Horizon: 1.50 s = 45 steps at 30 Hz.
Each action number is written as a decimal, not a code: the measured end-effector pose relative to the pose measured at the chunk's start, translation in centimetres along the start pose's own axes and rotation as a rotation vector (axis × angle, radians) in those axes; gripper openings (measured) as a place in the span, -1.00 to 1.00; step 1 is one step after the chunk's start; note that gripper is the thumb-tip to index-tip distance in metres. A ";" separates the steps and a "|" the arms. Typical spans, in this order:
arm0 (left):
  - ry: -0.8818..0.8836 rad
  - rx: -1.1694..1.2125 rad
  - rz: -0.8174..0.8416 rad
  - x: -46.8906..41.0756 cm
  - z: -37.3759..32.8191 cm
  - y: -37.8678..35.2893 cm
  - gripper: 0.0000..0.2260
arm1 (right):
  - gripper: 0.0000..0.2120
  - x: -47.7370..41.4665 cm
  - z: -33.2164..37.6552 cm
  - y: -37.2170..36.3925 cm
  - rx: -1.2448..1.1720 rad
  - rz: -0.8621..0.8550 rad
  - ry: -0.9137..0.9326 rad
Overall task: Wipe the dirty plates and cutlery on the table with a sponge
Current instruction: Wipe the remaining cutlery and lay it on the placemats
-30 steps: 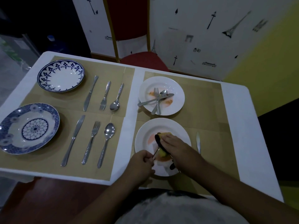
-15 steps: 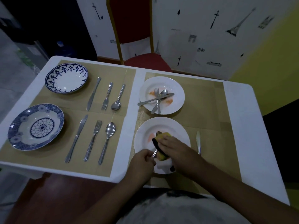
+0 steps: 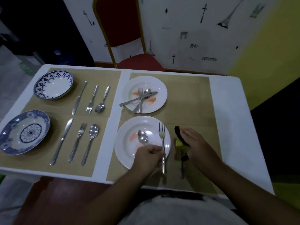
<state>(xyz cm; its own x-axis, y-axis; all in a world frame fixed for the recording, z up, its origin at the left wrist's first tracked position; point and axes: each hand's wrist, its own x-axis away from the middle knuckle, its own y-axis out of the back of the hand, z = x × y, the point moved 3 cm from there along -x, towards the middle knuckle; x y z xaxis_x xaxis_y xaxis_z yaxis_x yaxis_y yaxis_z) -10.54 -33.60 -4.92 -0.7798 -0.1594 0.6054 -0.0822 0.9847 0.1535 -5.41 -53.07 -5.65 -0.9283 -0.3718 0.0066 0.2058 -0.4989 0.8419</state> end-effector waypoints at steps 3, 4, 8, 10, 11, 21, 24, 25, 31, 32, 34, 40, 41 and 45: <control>-0.015 -0.069 0.089 -1.0 -1.1 -4.8 -0.90 | -0.21 2.3 -3.1 1.7 -0.077 0.017 -0.070; -0.003 -0.078 0.115 -1.3 -1.2 -6.5 -0.92 | -0.19 3.1 -3.8 2.3 -0.093 0.019 -0.086; 0.016 -0.206 0.153 -3.2 -0.5 -11.4 -0.92 | -0.14 5.3 -7.1 3.6 -0.110 0.064 -0.134; -0.004 -0.308 0.160 -4.1 0.3 -12.9 -0.91 | -0.11 6.0 -9.2 3.1 -0.086 0.105 -0.154; -0.007 -0.348 0.163 -4.4 0.6 -13.4 -0.91 | -0.12 6.2 -10.0 2.9 -0.086 0.119 -0.162; -0.306 -0.868 0.176 -4.0 -0.2 -14.8 -0.84 | -0.19 5.8 -10.9 2.0 -0.053 0.136 -0.041; -0.544 -1.064 0.145 -3.6 -0.2 -14.9 -0.89 | -0.19 5.9 -11.0 1.7 -0.057 0.189 -0.078; -0.651 -1.137 0.126 -3.6 0.0 -14.9 -0.84 | -0.17 5.9 -11.2 1.4 -0.049 0.217 -0.072; -0.758 -1.415 0.219 -4.3 1.7 -15.3 -0.31 | 0.00 6.0 -11.8 0.2 0.004 0.281 -0.063; -0.740 -1.428 0.235 -4.3 1.8 -15.4 -0.30 | 0.01 6.1 -11.9 0.1 0.002 0.277 -0.053; -0.715 -1.448 0.253 -4.5 1.9 -15.6 -0.29 | -0.02 6.2 -12.0 -0.1 0.003 0.267 -0.043; -0.758 -1.279 0.205 -3.7 1.3 -14.8 -0.32 | -0.11 6.2 -12.2 0.3 -0.060 0.246 -0.097; -0.775 -1.226 0.171 -3.4 1.2 -14.4 -0.34 | -0.18 6.0 -12.0 0.6 -0.076 0.204 -0.121; -0.796 -1.027 -0.028 -2.2 0.4 -11.7 -0.46 | -0.38 4.7 -10.0 2.3 -0.087 0.010 -0.173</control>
<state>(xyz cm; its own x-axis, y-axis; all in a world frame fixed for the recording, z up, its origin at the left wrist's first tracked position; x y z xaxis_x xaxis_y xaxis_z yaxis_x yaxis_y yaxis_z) -8.12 -44.77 -8.35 -0.9668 0.2546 0.0194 0.1292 0.4220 0.8973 -6.20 -63.84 -9.08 -0.9639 -0.2404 0.1142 0.2345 -0.5642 0.7917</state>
